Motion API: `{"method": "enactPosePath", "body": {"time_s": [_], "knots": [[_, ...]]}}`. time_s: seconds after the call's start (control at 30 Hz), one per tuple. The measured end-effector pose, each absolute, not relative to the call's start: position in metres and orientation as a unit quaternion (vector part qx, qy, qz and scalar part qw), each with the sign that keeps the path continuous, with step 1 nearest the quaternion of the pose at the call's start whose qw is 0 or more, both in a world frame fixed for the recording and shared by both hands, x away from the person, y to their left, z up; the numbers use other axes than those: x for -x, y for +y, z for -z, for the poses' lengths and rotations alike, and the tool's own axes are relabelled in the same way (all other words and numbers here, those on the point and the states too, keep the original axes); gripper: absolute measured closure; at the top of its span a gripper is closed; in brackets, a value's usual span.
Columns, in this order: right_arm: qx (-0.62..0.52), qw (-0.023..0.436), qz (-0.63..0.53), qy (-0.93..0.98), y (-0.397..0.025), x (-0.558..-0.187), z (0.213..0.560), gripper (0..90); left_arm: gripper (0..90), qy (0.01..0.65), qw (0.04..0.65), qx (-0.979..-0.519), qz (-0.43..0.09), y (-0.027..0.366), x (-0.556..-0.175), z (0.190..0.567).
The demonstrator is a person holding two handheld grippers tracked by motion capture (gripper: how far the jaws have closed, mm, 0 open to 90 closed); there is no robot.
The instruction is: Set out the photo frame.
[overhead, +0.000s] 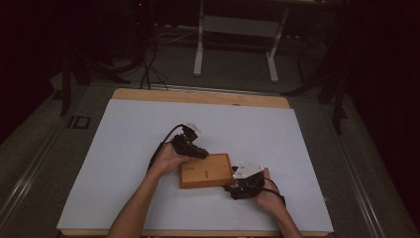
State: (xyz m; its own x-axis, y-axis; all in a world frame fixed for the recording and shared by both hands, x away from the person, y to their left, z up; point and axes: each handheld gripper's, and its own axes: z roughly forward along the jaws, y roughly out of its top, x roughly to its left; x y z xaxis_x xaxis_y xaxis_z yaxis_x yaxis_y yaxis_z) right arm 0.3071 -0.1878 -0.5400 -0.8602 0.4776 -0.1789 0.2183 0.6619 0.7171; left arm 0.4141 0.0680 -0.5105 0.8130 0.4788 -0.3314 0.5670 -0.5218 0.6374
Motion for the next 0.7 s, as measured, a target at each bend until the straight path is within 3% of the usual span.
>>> {"method": "enactPosePath", "body": {"time_s": [0.03, 0.33, 0.43, 0.7], "knots": [[-0.196, 0.186, -0.363, 0.892, -0.189, -0.308, 0.540, 34.0, 84.7, 0.303, 0.389, -0.868, 0.062, 0.069, -0.416, 0.511], [-0.189, 0.222, -0.365, 0.884, -0.187, -0.304, 0.537, 35.7, 84.9, 0.301, 0.385, -0.870, 0.055, 0.068, -0.415, 0.510], [-0.189, 0.216, -0.374, 0.882, -0.189, -0.304, 0.535, 36.7, 85.0, 0.297, 0.384, -0.873, 0.054, 0.068, -0.414, 0.509], [-0.167, 0.231, -0.381, 0.880, -0.183, -0.299, 0.531, 30.9, 85.1, 0.290, 0.385, -0.874, 0.060, 0.069, -0.413, 0.510]]}}
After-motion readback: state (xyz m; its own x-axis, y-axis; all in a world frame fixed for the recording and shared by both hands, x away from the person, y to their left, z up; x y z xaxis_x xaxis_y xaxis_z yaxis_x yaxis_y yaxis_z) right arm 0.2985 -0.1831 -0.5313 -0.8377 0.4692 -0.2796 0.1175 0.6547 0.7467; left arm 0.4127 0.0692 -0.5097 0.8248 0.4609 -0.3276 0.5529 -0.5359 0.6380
